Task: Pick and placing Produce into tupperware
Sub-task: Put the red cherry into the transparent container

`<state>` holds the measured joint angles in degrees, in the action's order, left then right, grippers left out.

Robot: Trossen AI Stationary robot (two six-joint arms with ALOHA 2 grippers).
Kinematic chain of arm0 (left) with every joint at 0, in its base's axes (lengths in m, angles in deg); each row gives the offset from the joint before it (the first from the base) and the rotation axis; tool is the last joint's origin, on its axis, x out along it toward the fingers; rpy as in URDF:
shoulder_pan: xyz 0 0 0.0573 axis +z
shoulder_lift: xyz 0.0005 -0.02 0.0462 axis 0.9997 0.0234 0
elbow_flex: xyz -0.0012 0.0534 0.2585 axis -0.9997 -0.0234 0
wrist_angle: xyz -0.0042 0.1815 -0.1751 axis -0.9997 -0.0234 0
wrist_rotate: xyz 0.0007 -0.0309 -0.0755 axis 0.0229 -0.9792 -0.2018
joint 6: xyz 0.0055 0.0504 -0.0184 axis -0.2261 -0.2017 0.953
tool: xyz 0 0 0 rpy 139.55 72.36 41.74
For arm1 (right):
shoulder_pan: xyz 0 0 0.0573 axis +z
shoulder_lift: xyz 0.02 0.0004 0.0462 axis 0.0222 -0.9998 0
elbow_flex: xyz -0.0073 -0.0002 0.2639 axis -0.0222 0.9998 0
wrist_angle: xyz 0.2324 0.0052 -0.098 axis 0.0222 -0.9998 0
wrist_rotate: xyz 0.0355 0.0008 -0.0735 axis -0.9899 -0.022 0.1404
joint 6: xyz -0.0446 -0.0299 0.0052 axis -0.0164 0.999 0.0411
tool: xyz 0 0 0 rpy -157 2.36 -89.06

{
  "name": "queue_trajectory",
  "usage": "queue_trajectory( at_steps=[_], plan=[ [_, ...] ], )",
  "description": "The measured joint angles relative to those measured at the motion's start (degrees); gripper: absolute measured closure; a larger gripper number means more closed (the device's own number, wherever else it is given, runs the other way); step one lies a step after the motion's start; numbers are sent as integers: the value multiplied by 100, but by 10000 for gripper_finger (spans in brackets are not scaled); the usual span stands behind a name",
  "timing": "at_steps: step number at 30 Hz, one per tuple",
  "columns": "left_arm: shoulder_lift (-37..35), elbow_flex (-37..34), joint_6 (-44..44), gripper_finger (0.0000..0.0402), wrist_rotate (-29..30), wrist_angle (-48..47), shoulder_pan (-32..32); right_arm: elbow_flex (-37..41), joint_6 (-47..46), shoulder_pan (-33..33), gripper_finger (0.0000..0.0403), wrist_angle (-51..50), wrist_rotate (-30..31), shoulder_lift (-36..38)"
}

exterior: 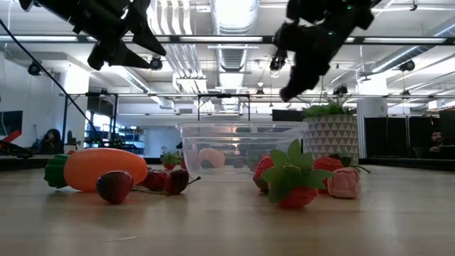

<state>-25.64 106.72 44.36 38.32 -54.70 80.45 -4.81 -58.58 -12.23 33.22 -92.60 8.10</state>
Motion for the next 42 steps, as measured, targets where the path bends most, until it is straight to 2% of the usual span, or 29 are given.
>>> queue_trajectory(
  at_steps=[7, 12, 16, 21, 26, 31, 34, 38, 42],
  plan=[
    [86, -2, 0, 139, -4, -1, 0, -784, -221, 382, 310, -67, -619, -1176],
    [133, -2, 0, 139, -21, -12, 0, -1243, -158, 460, 310, -385, -861, -1533],
    [137, -2, 2, 139, -256, -8, 0, -1427, -187, 578, 308, -455, -1233, -1785],
    [157, -2, 2, 139, -585, -7, -2, -1557, -378, 706, 281, -454, -1510, -2051],
    [212, -33, 2, 139, -694, -7, -2, -1714, -342, 738, 236, -423, -1164, -2103],
    [227, -42, 17, 139, -839, -9, -2, -1728, -236, 664, 197, -620, -113, -1845],
    [222, -43, 20, 139, -849, 4, 0, -1732, -101, 447, 186, -1130, 454, -1633],
    [205, -44, 20, 139, -850, 5, 0, -1661, 571, 70, 184, -1752, 661, -1550],
    [205, -44, 22, 139, -849, 3, -1, -1406, 1953, -100, 184, -1821, 667, -1529]
  ],
)
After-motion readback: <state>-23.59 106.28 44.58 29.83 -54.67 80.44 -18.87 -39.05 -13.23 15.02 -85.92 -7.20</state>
